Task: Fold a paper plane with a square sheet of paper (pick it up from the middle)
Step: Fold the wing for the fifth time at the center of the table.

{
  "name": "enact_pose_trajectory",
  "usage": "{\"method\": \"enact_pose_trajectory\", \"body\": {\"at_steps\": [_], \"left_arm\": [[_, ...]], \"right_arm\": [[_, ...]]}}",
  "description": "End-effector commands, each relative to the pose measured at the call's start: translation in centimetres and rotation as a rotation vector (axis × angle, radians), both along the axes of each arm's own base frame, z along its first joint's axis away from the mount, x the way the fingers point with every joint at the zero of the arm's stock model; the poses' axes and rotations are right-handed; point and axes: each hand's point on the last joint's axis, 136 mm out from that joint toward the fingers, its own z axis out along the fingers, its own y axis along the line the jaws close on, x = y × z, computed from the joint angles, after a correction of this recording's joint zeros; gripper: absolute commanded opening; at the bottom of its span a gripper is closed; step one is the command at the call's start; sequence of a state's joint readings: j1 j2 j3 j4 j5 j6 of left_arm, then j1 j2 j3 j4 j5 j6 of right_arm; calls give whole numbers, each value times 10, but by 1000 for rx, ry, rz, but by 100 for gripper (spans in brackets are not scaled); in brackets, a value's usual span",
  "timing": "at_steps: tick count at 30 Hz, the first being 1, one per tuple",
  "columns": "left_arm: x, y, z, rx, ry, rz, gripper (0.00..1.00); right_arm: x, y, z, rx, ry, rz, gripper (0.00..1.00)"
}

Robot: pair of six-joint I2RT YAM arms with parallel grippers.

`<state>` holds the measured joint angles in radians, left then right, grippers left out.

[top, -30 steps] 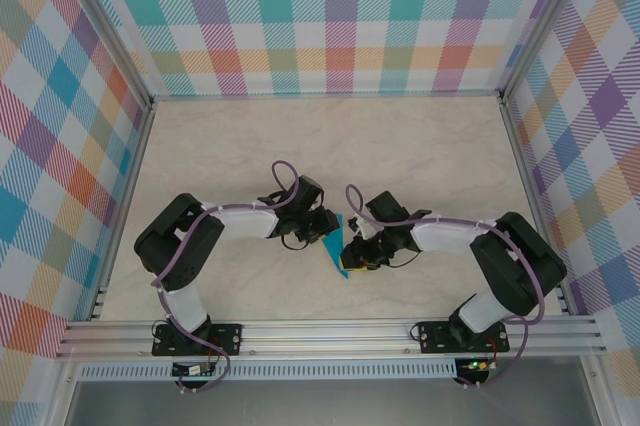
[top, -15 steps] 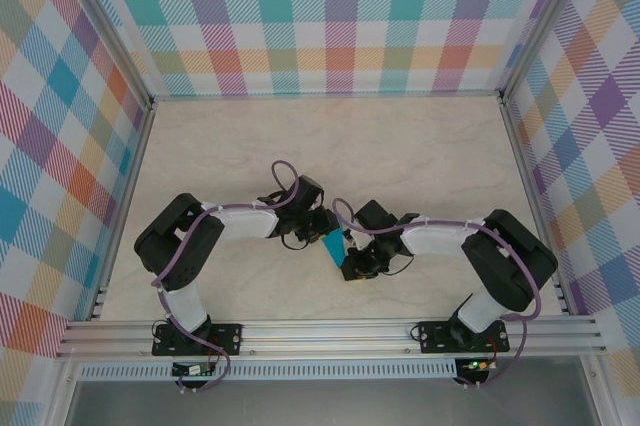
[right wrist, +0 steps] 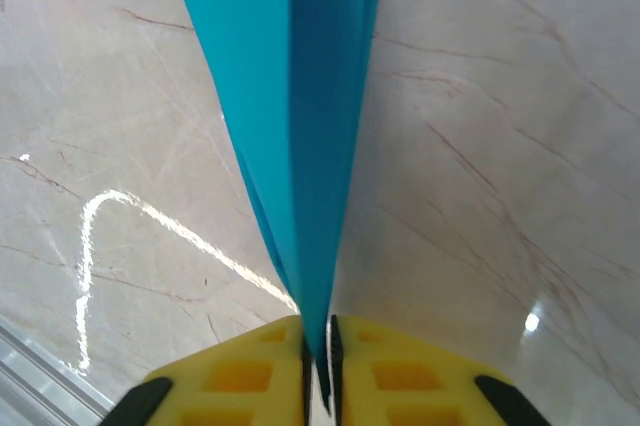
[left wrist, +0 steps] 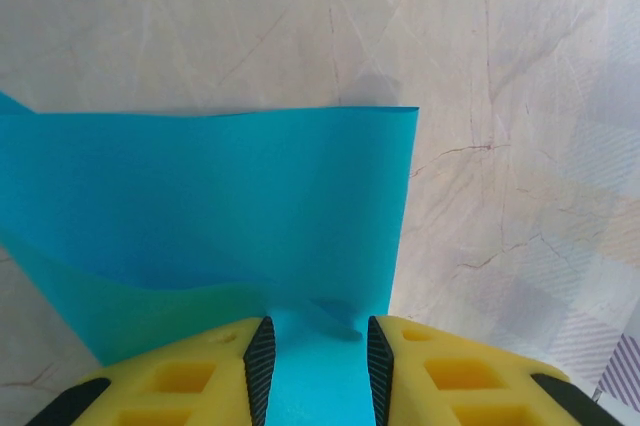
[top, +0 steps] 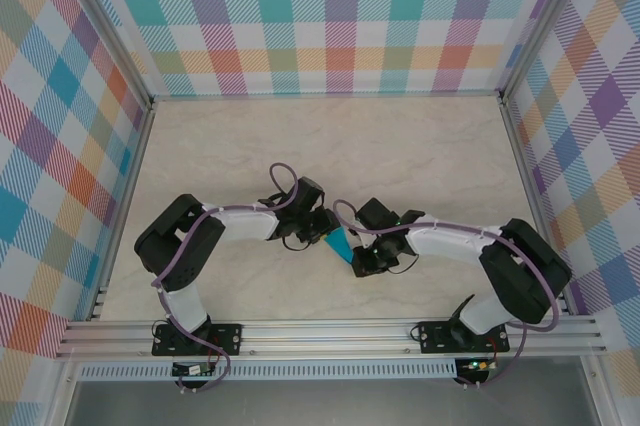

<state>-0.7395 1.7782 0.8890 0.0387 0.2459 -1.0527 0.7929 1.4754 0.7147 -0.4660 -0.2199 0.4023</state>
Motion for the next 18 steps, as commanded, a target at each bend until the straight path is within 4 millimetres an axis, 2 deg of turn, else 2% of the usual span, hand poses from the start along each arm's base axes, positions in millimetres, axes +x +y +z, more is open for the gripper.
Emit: {"method": "enact_pose_trajectory", "body": {"at_steps": [1, 4, 6, 10, 12, 13, 18], "left_arm": [[-4, 13, -10, 52, -1, 48, 34], [-4, 14, -11, 55, -2, 48, 34], [-5, 14, -10, 51, -3, 46, 34], [-6, 15, -11, 57, -3, 41, 34], [-7, 16, -12, 58, -3, 42, 34], [-7, 16, -12, 58, -2, 41, 34], [-7, 15, -11, 61, -4, 39, 34]], "right_arm": [[-8, -9, 4, -32, 10, 9, 20], [-14, -1, 12, 59, 31, -38, 24], [-12, 7, 26, 145, 26, -77, 30], [8, 10, 51, 266, -4, -178, 44], [17, 13, 55, 332, 25, -208, 43], [20, 16, 56, 358, 47, -217, 39], [23, 21, 40, 339, 114, -223, 35]]}}
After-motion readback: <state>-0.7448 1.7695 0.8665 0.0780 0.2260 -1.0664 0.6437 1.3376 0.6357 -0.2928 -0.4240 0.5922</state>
